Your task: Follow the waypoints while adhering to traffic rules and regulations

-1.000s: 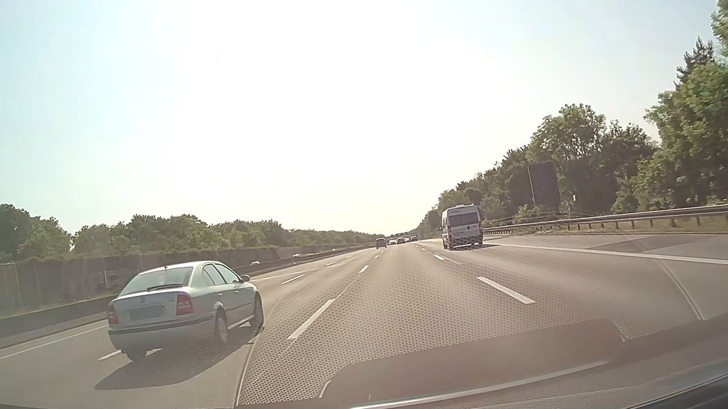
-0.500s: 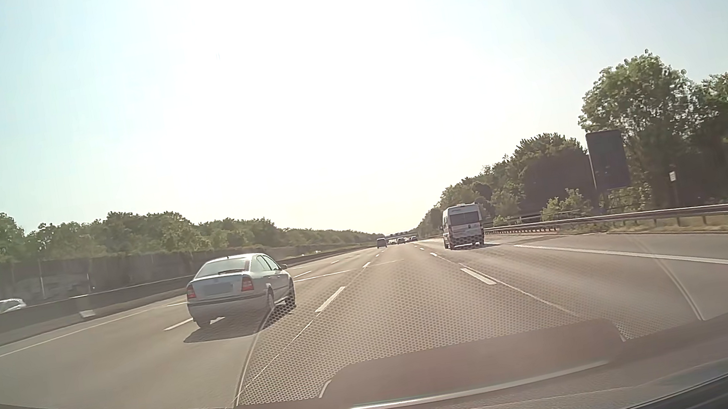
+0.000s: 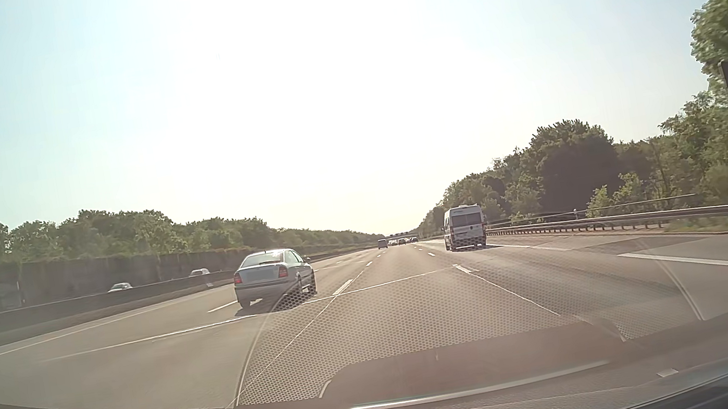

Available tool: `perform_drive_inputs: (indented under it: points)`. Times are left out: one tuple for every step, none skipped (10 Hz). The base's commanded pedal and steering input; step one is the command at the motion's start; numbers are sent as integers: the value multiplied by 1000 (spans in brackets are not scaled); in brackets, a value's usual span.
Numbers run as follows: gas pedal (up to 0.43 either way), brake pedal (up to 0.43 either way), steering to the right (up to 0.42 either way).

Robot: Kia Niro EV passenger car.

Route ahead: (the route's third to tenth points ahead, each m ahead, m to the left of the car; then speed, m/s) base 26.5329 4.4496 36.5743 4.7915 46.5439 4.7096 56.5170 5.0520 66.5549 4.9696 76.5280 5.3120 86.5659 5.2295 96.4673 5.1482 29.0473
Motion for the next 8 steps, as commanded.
perform_drive_inputs:
  points:
    - [209, 30, 0]
    - [220, 30, 0]
    - [220, 30, -1]
    - [228, 30, 0]
    - [260, 30, -1]
    - [268, 30, 0]
    - [280, 30, -1]
    - [280, 30, -1]
